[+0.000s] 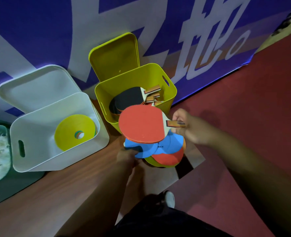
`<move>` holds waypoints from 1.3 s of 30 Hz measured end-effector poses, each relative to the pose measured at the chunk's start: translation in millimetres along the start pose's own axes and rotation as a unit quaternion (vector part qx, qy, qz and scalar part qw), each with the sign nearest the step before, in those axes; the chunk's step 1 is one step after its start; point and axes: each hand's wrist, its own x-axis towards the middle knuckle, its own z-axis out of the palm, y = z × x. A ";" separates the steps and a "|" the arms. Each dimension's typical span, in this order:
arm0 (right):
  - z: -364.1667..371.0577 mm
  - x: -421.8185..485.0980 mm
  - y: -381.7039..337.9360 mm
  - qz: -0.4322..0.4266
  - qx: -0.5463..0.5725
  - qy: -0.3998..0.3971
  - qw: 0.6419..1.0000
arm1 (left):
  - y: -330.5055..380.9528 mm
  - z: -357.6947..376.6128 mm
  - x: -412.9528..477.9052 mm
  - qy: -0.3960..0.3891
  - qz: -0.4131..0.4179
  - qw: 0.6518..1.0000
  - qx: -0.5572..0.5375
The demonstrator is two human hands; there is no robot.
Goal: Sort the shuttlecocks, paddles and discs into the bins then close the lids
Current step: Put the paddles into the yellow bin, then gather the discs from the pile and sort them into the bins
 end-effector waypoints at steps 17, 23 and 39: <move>33.3 147.2 -48.1 -0.022 -0.160 0.133 0.978 | 3.8 -37.1 -8.3 -0.052 -0.037 0.998 -0.015; 43.6 117.5 -21.3 -0.033 -0.066 0.282 0.957 | 3.3 -39.7 -9.3 -0.054 -0.041 0.997 -0.034; 96.4 32.3 121.0 0.289 0.053 0.118 0.948 | 8.6 9.1 -0.1 0.007 0.007 0.999 0.031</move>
